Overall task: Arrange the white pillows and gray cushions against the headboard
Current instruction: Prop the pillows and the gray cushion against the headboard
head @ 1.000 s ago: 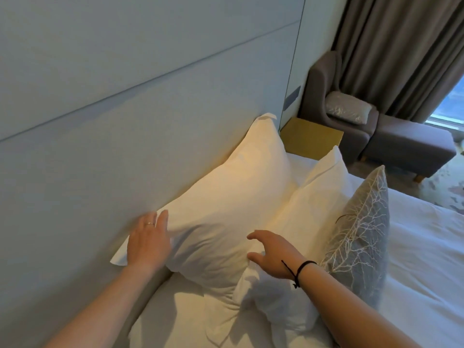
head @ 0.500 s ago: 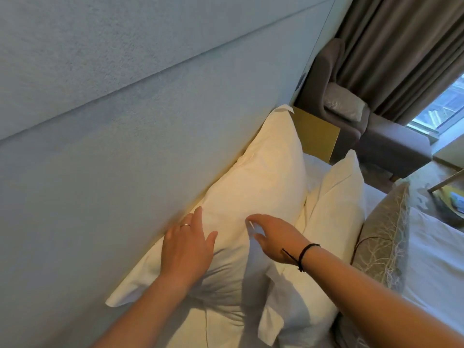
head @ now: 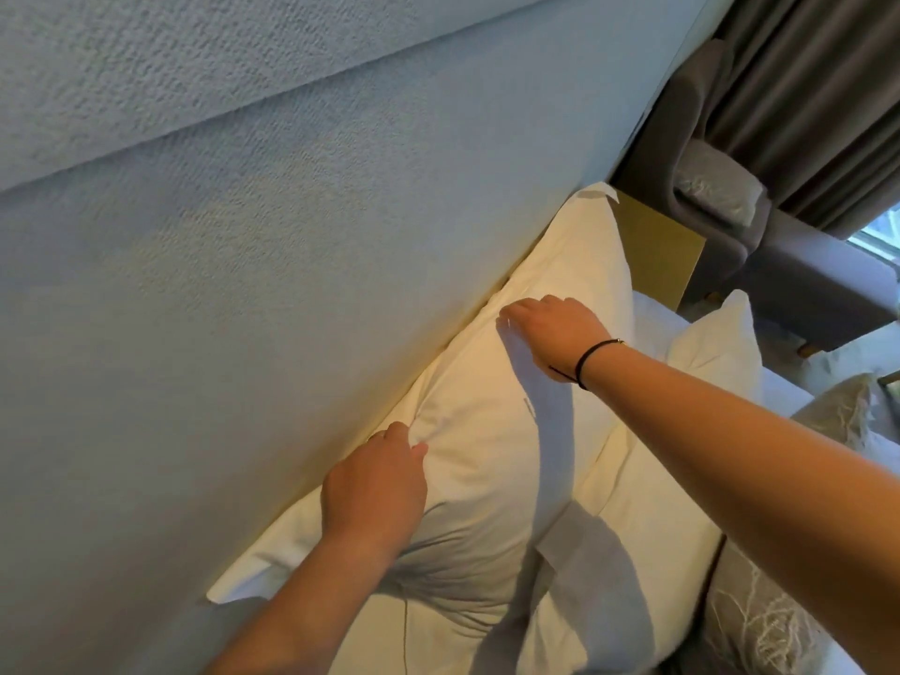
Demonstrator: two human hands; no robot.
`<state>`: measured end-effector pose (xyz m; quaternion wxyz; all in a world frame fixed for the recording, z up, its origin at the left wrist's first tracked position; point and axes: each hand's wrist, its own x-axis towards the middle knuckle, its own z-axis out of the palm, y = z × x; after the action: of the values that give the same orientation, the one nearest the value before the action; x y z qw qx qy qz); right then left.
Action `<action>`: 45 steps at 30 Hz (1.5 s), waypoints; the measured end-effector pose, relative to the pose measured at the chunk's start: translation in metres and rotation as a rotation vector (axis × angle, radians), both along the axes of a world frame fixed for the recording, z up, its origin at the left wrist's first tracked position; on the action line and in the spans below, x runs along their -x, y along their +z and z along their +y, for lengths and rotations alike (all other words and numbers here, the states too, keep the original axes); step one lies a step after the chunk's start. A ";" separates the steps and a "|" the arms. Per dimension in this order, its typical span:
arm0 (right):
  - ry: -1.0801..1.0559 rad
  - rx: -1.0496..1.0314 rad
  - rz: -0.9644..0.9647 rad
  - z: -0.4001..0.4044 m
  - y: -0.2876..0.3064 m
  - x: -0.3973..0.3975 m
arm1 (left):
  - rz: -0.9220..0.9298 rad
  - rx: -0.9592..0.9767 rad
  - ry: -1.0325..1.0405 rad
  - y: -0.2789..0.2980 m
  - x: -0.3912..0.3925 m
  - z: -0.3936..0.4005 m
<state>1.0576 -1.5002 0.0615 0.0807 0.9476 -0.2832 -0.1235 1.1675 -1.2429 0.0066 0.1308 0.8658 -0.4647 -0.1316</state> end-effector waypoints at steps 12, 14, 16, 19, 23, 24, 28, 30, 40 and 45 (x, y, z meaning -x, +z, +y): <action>0.186 -0.042 0.517 -0.044 -0.025 -0.050 | 0.030 -0.037 0.151 -0.014 0.001 0.001; 0.142 -0.089 0.522 -0.044 -0.026 -0.048 | 0.009 -0.016 0.134 -0.012 0.003 -0.003; 0.077 -0.141 0.502 -0.044 -0.026 -0.042 | 0.003 0.007 0.110 -0.008 0.005 -0.007; 0.067 -0.113 0.404 -0.046 -0.024 -0.024 | 0.020 0.059 0.078 0.002 0.006 -0.011; 0.151 0.019 0.206 -0.054 0.000 -0.003 | -0.041 0.112 0.046 0.030 0.005 -0.020; 0.165 0.044 0.154 -0.055 0.009 0.000 | -0.080 0.127 0.033 0.039 0.005 -0.020; 0.140 0.151 -0.005 -0.060 0.040 0.013 | -0.219 0.239 -0.030 0.072 0.012 -0.019; 0.125 0.189 -0.091 -0.062 0.051 0.018 | -0.297 0.308 -0.047 0.085 0.014 -0.016; -0.506 -0.374 -0.585 0.014 -0.004 0.039 | 0.160 -0.117 -0.004 0.052 -0.003 0.006; -0.610 -0.649 -0.631 0.082 -0.024 0.045 | 0.366 -0.135 -0.033 0.064 -0.020 0.000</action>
<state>1.0126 -1.4180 0.0374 -0.3441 0.7899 -0.5030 0.0678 1.1879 -1.2431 0.0703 0.1524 0.8265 -0.4374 -0.3200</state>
